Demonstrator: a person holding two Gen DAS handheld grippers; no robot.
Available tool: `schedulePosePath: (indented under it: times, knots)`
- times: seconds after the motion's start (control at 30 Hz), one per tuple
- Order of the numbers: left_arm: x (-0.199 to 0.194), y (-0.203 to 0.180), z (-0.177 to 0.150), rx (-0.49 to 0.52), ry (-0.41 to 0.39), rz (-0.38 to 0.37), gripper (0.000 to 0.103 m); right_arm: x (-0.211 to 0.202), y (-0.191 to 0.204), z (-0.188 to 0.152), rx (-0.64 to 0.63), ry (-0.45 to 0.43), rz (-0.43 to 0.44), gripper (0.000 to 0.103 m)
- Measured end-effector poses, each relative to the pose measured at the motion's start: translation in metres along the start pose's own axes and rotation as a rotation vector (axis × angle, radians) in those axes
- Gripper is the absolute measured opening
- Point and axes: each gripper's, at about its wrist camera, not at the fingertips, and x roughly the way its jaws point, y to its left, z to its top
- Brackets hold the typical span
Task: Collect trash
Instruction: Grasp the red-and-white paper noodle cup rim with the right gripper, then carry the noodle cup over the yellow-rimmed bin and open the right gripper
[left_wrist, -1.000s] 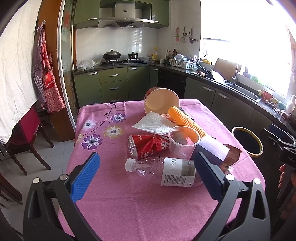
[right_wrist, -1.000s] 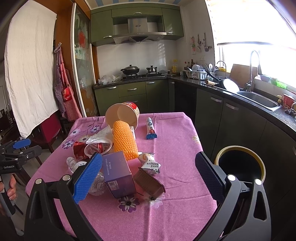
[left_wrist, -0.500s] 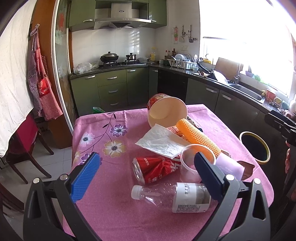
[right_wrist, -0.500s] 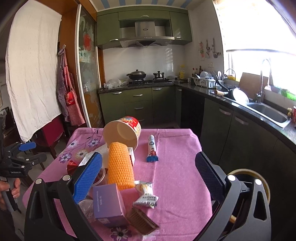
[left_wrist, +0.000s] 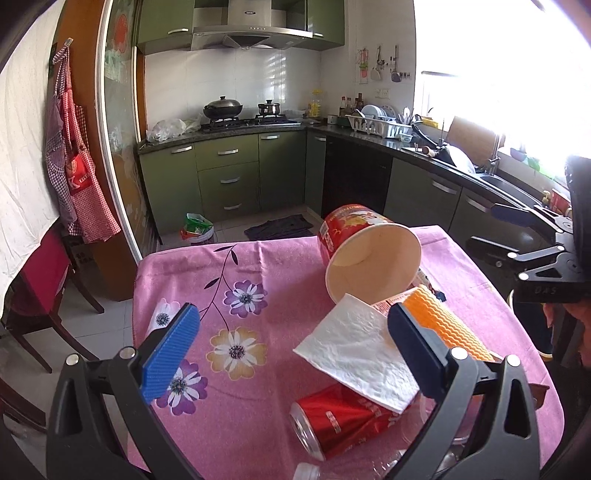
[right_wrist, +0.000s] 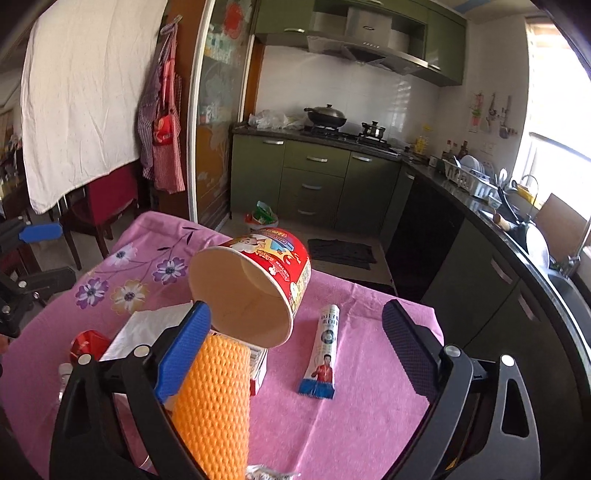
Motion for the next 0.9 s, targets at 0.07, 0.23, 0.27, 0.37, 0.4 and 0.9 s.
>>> schedulePosePath:
  times: [0.07, 0.23, 0.27, 0.37, 0.4, 0.9]
  knots:
    - [0.012, 0.004, 0.004, -0.016, 0.005, -0.008, 0.097, 0.028, 0.006, 0.008, -0.044, 0.037, 0.003, 0.082]
    - [0.032, 0.006, 0.005, -0.028, 0.026, -0.033, 0.097, 0.086, 0.019, 0.014, -0.111, 0.103, -0.021, 0.064]
    - [0.034, 0.006, 0.005, -0.026, 0.028, -0.031, 0.097, 0.096, 0.021, 0.014, -0.117, 0.114, -0.029, 0.055]
    - [0.036, 0.007, 0.004, -0.013, 0.023, -0.023, 0.097, 0.118, 0.023, 0.015, -0.119, 0.120, -0.053, 0.041]
    - [0.036, 0.008, 0.003, -0.013, 0.022, -0.020, 0.097, 0.123, 0.025, 0.015, -0.117, 0.117, -0.063, 0.039]
    - [0.036, 0.009, 0.002, -0.017, 0.021, -0.072, 0.097, 0.154, -0.056, 0.061, 0.258, 0.233, 0.057, 0.006]
